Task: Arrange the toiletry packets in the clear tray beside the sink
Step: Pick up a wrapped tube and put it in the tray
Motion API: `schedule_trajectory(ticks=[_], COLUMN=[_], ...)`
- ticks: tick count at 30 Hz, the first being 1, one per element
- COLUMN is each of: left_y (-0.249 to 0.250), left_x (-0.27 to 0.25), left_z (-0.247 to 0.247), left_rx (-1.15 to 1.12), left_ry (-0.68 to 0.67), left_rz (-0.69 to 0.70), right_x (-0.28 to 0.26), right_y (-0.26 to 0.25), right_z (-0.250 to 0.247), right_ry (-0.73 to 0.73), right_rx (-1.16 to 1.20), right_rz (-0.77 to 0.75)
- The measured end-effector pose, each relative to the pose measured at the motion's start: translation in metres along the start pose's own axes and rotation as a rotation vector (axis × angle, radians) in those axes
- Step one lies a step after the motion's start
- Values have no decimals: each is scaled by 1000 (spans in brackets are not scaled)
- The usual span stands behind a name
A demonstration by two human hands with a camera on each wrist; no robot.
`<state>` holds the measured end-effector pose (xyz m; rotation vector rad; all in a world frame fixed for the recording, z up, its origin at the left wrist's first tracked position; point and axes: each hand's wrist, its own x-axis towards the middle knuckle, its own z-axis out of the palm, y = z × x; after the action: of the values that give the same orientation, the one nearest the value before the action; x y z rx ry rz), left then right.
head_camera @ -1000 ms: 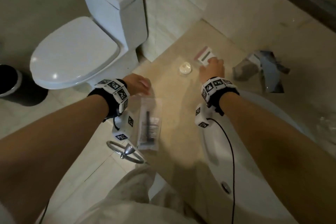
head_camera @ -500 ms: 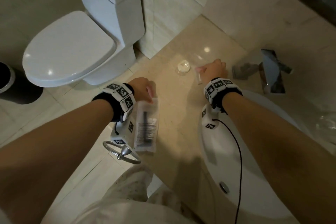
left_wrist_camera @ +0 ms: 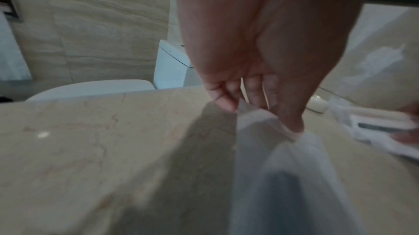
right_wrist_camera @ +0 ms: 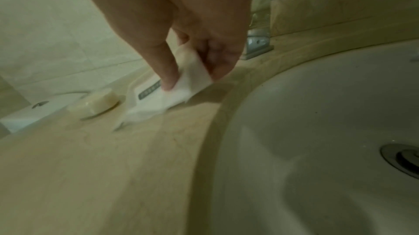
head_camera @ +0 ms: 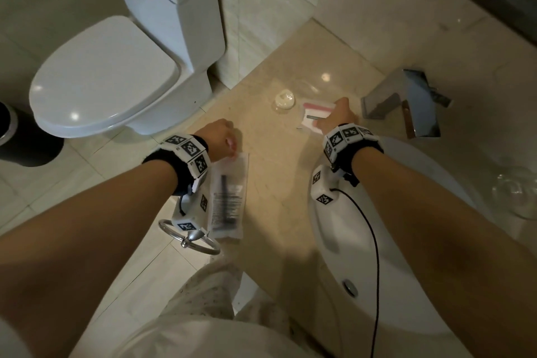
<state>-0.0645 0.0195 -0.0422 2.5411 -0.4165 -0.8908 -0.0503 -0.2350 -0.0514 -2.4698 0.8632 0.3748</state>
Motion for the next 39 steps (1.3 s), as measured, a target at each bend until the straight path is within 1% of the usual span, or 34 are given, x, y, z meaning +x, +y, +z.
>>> schedule_trajectory(ticks=[2, 4, 6, 9, 12, 15, 19, 23, 26, 30, 33, 36, 39], left_y=[7, 15, 30, 57, 91, 131, 177, 228, 270, 325, 360, 386, 405], left_x=[-4, -6, -6, -6, -5, -6, -10, -17, -24, -33, -41, -48, -47], left_z=[-6, -11, -13, -12, -8, -1, 15, 39, 60, 95, 119, 142, 163], left_rx=[-151, -227, -254, -281, -303, -288, -289, -298, -231, -162, -136, -132, -130], left_ry=[-5, -14, -30, -47, -43, -45, -129, -198, -222, -284, -276, -261, -258], left_rz=[-2, 3, 28, 26, 47, 94, 150, 246, 314, 365, 432, 486, 511], right_x=[-4, -9, -18, -32, -49, -66, -87, -113, -130, -155, -173, -187, -199], right_y=[5, 7, 10, 12, 21, 42, 88, 150, 203, 275, 317, 355, 388], right_z=[-2, -7, -21, -38, -58, -76, -98, -129, -150, -171, -180, -186, -189], right_ry=[-9, -50, -80, -112, -189, -221, -178, -132, -58, 74, 99, 97, 149], right_rx=[55, 94, 140, 213, 247, 241, 296, 391, 399, 513, 657, 809, 813], right_rz=[-46, -116, -173, -223, -259, -285, -285, -239, -177, -89, -27, 85, 203])
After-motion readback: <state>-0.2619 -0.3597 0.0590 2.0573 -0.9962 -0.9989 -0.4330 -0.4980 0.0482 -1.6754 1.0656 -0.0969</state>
